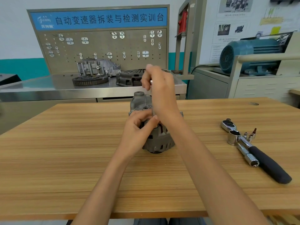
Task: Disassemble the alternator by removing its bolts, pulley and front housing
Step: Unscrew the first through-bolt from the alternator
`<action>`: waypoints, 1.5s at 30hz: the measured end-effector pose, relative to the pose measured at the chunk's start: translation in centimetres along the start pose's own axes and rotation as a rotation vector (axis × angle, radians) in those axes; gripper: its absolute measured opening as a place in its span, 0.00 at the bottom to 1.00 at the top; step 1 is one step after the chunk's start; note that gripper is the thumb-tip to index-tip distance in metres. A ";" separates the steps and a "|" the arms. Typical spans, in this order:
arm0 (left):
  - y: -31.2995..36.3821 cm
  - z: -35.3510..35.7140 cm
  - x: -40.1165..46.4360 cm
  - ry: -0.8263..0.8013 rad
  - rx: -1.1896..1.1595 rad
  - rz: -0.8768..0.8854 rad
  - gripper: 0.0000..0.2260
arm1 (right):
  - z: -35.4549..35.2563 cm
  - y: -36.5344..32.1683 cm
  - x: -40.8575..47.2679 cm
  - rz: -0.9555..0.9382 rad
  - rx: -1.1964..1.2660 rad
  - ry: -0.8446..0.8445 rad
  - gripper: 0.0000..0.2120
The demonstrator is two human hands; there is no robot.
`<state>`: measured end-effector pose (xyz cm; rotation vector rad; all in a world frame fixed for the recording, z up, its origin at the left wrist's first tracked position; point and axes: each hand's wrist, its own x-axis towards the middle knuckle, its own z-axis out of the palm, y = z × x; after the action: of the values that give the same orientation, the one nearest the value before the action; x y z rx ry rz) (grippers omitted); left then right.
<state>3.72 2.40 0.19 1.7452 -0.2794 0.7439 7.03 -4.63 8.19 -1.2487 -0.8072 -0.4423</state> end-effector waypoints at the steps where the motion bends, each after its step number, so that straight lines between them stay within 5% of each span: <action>1: 0.0 0.0 0.0 -0.015 0.006 0.017 0.07 | -0.3 0.2 0.4 0.052 0.126 -0.078 0.22; 6: 0.3 0.0 0.0 -0.023 0.042 0.056 0.07 | -0.6 0.5 1.1 0.163 0.385 -0.174 0.31; 9: -0.1 -0.1 -0.1 0.014 0.050 0.042 0.12 | -0.1 0.7 0.0 0.024 0.163 -0.011 0.24; 14: -0.5 -0.1 -0.2 0.014 0.070 -0.038 0.27 | 1.5 0.7 -1.5 -0.337 -0.561 0.400 0.16; 23: 0.6 -0.2 0.0 -0.073 0.021 0.001 0.08 | -0.7 0.2 0.9 0.182 0.440 -0.144 0.28; 25: 0.6 -0.2 0.1 -0.081 0.031 0.013 0.08 | -0.8 0.3 0.8 0.170 0.421 -0.113 0.28; 33: -0.5 -0.4 -0.1 -0.023 0.015 -0.021 0.10 | 1.2 0.2 -0.9 -0.217 -0.311 0.270 0.21; 39: 0.5 -0.4 0.0 -0.106 -0.003 -0.034 0.10 | 0.1 -0.2 0.4 0.164 0.158 0.006 0.22; 42: 0.7 -0.5 0.1 -0.136 0.020 0.010 0.09 | -0.6 -0.1 0.8 0.203 0.388 -0.085 0.25; 45: 0.7 -0.4 0.0 -0.118 0.036 0.003 0.09 | -0.5 0.1 0.4 0.165 0.305 -0.029 0.24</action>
<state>3.25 2.58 0.81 1.8270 -0.3507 0.6522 7.52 -5.06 8.37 -1.0284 -0.7572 -0.1599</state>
